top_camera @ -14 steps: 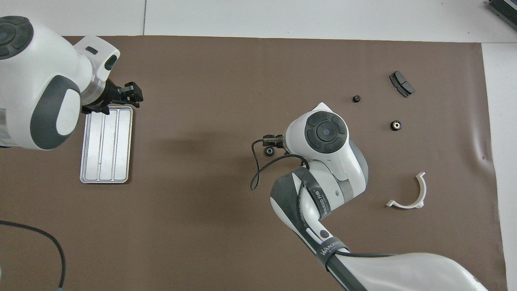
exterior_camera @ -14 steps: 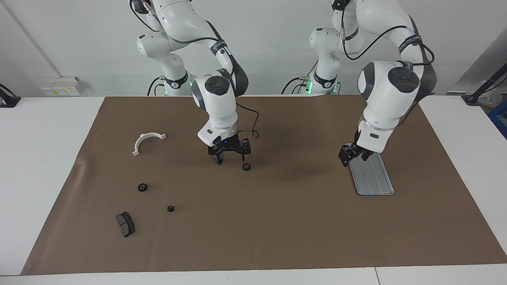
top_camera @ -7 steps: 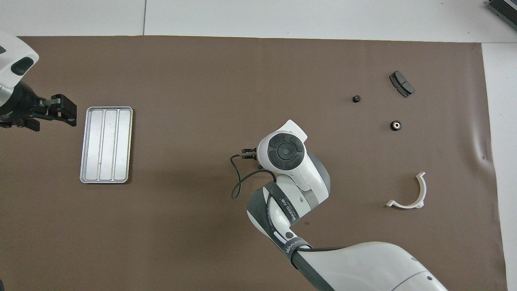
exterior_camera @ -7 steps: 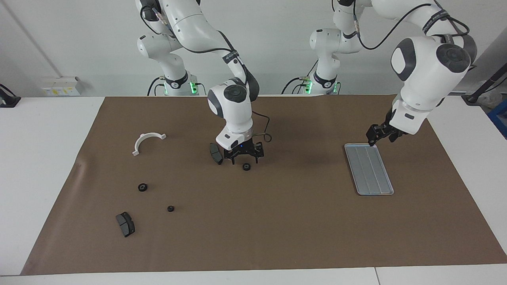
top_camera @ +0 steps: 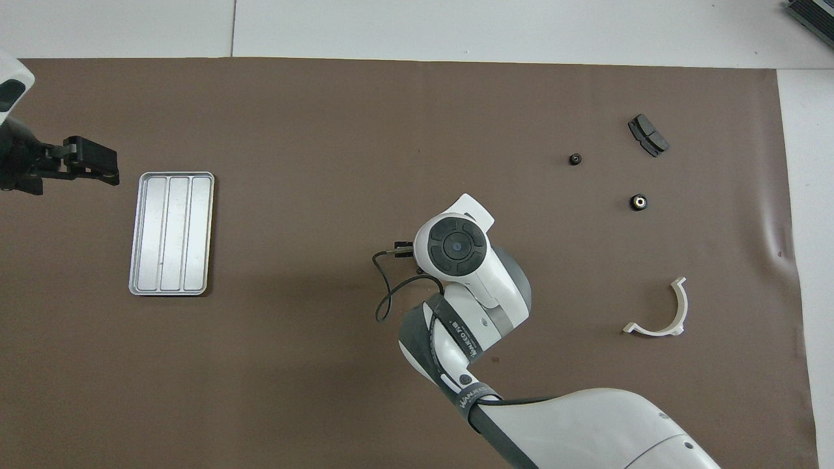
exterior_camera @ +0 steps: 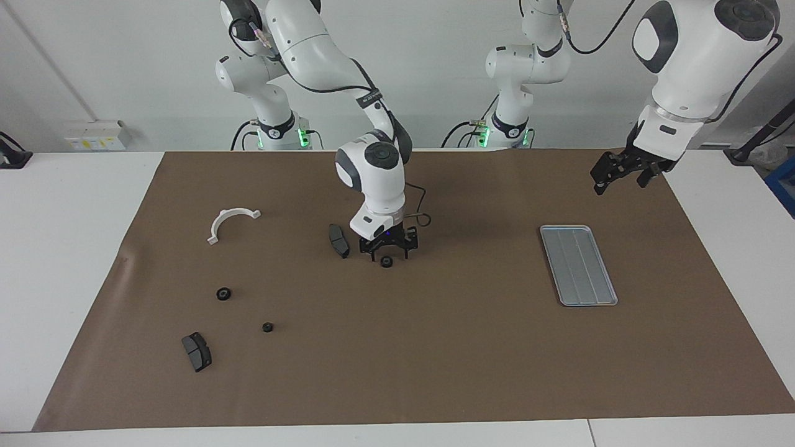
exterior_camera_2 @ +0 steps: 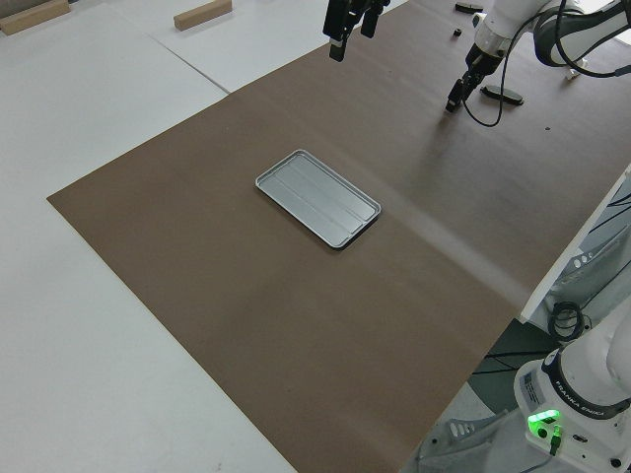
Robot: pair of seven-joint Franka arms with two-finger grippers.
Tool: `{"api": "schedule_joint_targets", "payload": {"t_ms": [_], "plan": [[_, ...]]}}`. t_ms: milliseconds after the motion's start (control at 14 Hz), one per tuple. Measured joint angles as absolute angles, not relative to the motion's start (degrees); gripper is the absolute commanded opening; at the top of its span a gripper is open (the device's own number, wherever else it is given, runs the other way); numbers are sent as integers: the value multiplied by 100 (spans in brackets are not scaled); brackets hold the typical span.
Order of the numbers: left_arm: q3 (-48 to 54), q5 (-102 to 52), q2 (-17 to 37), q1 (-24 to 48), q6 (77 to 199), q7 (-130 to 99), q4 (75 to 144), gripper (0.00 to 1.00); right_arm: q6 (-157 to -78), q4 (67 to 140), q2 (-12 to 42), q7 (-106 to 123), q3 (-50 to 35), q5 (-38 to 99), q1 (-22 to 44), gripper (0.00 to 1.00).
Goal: Place bearing gear from tray to pile
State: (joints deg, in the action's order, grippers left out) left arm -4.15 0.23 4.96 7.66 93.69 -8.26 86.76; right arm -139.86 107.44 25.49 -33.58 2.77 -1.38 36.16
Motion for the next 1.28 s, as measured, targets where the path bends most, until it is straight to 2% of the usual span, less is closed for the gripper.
{"api": "schedule_joint_targets", "payload": {"t_ms": [142,285,570,855,1282], "plan": [[-419,-122,481,679,9476,-781,8751,100,-13987,10744,2548,-3358,279,-142,3616,31],[-419,-159,408,631,9656,-687,8958,100,-13985,10742,2529,-3358,295,-154,3606,0],[-412,-161,202,630,9776,-585,9370,100,-13988,10740,2533,-3358,295,-154,3605,0],[-399,-28,98,630,9557,-491,9491,100,-13785,10629,2385,-3359,366,-155,3419,0],[-371,72,-11,630,9284,-468,9442,100,-12632,10600,1395,-2170,388,-166,2034,0]]}}
